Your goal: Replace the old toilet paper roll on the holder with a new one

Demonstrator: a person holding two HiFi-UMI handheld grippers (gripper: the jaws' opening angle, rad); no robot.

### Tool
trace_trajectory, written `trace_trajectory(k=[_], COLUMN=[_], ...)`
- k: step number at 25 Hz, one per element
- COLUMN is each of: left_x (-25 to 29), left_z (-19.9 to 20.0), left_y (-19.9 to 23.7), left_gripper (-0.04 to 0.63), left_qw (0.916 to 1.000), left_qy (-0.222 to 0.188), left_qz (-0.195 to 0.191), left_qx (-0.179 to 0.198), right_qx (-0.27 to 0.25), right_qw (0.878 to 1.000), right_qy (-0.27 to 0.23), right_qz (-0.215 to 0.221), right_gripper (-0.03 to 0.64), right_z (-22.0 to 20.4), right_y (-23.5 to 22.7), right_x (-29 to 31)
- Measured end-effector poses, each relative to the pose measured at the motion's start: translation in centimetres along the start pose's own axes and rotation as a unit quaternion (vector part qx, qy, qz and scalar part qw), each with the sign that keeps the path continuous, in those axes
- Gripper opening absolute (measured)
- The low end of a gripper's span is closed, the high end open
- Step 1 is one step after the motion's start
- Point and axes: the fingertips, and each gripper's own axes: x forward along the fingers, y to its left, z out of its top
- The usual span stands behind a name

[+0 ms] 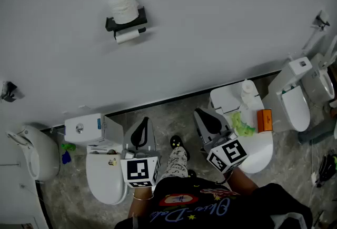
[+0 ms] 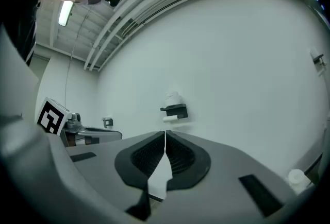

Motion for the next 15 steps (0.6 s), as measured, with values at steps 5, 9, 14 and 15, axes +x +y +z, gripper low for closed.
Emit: trace_trajectory(k=[5, 9, 14, 15], left_x=[6.0, 12.5, 19.9, 21.0], left_z=[-0.4, 0.5, 2.0, 2.0], left_y=[2.3, 4.9, 7.7, 8.3], left_gripper=[-0.002, -0.002, -0.002, -0.002], left_qw=[0.9998, 0.9996, 0.9990, 0.9988], left_qy=[-0.008, -0.022, -0.033, -0.033], left_qz=[0.006, 0.017, 0.024, 0.027], left_qx=[-0.015, -0.008, -0.019, -0.023], right_qx=[-0.017, -0.037, -0.037, -0.037], right_qw=[1.000, 0.998, 0.996, 0.995], right_qy=[-0.004, -0.009, 0.013, 0.018], right_qz=[0.019, 0.050, 0.083, 0.088], right_gripper=[0.014, 0.014, 0.014, 0.014], right_z=[0.2, 1.9, 2.6, 2.5], right_y=[-3.0, -5.6, -9.4, -10.0], right_x=[5.8, 12.1, 20.6, 21.9])
